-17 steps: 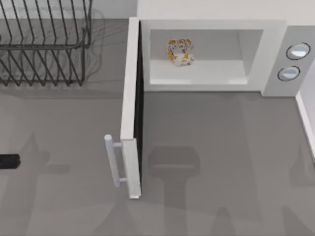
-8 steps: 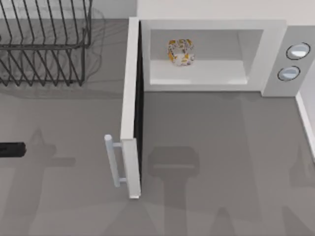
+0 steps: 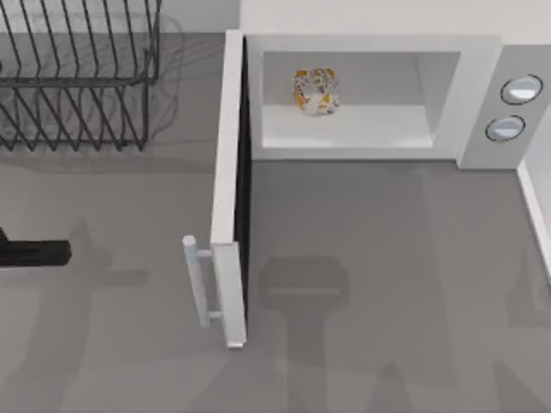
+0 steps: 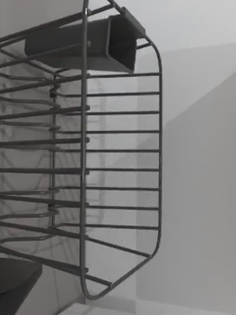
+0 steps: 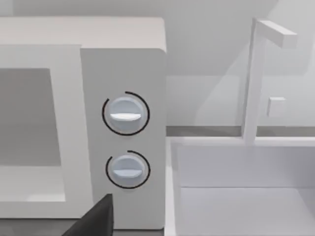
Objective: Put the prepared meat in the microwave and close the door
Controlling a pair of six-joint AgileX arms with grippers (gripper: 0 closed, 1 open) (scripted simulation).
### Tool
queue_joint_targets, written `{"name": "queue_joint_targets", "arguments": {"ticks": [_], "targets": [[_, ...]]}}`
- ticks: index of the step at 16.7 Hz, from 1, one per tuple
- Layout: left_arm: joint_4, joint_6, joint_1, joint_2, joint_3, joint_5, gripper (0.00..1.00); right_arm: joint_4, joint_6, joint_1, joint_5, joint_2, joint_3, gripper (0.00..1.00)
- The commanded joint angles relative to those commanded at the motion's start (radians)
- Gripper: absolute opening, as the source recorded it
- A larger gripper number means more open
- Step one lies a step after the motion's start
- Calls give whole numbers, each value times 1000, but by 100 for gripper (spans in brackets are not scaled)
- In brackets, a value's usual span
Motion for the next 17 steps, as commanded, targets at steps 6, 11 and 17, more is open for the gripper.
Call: {"name": "queue_joint_targets", "arguments": {"ticks": [6, 11, 17], "targets": [[37, 0, -38, 31, -1, -37, 0, 0, 0, 0, 0, 0, 0, 100], [-75, -64, -87, 130, 101, -52, 0, 0, 0, 0, 0, 0, 0, 100], [-501, -248, -191, 396, 376, -73, 0, 0, 0, 0, 0, 0, 0, 100]]}}
